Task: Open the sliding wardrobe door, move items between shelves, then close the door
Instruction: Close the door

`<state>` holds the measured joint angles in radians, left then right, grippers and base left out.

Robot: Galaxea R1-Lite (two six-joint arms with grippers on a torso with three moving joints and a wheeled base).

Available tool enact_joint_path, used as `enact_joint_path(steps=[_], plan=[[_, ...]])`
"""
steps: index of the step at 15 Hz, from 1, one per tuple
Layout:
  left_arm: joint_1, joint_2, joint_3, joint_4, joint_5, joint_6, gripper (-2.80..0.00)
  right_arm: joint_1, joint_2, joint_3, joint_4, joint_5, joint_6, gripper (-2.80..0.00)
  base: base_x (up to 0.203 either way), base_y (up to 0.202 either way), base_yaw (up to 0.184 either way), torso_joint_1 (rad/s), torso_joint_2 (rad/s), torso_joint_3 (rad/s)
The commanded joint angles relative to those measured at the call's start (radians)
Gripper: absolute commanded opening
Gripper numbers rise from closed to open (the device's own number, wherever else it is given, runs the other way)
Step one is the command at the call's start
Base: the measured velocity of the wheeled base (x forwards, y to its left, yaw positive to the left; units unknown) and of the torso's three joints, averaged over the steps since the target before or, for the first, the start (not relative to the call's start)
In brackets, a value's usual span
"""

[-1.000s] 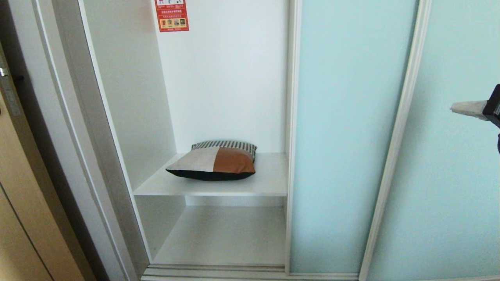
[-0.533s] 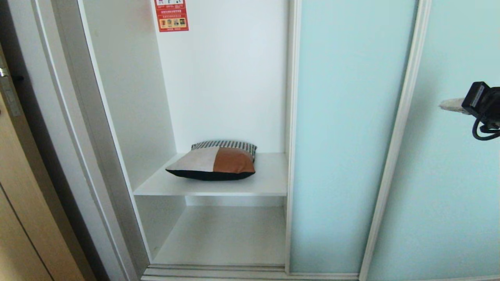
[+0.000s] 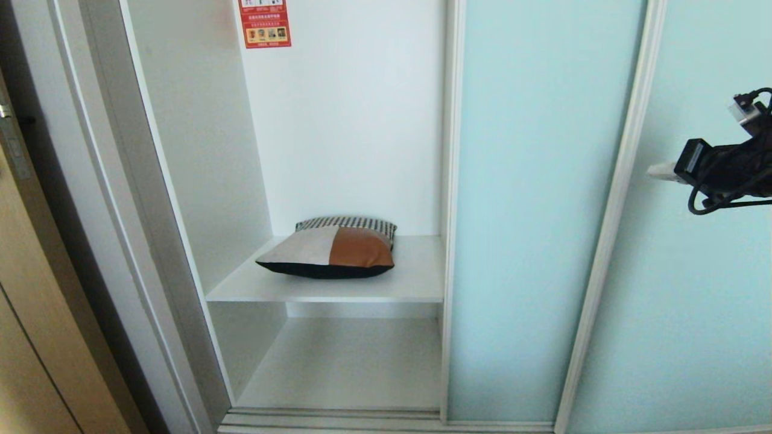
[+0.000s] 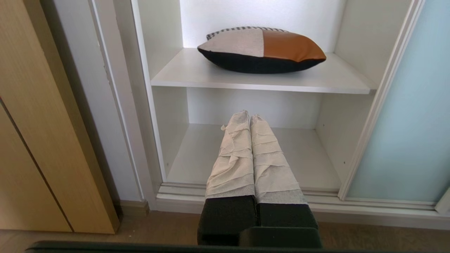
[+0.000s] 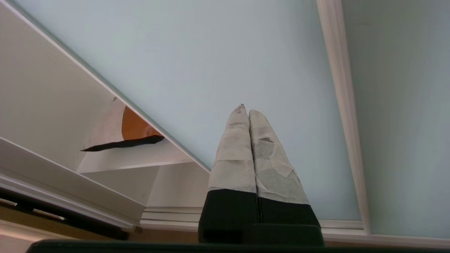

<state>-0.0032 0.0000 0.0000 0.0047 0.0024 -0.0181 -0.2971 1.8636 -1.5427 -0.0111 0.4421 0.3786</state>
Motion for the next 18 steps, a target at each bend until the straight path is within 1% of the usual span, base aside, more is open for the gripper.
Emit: enact_joint_path(steps=[1,4,11,16,18], plan=[[0.000,0.000,0.002,0.000,0.001,0.000,-2.80,0.002,0.066,-0.039,0.001,-0.012,0.003,-2.80,0.000,0.000,0.000,0.000,0.00,0.000],[0.000,0.000,0.002,0.000,0.001,0.000,-2.80,0.001,0.105,-0.070,-0.001,-0.021,0.003,-2.80,0.000,0.000,0.000,0.000,0.00,0.000],[0.000,0.000,0.002,0.000,0.001,0.000,-2.80,-0.038,0.192,-0.164,0.002,-0.024,0.016,-2.80,0.000,0.000,0.000,0.000,0.00,0.000],[0.000,0.000,0.002,0.000,0.001,0.000,-2.80,-0.035,0.262,-0.203,-0.012,-0.105,0.016,-2.80,0.000,0.000,0.000,0.000,0.00,0.000],[0.000,0.000,0.002,0.000,0.001,0.000,-2.80,-0.036,0.292,-0.232,-0.008,-0.115,0.016,-2.80,0.000,0.000,0.000,0.000,0.00,0.000]])
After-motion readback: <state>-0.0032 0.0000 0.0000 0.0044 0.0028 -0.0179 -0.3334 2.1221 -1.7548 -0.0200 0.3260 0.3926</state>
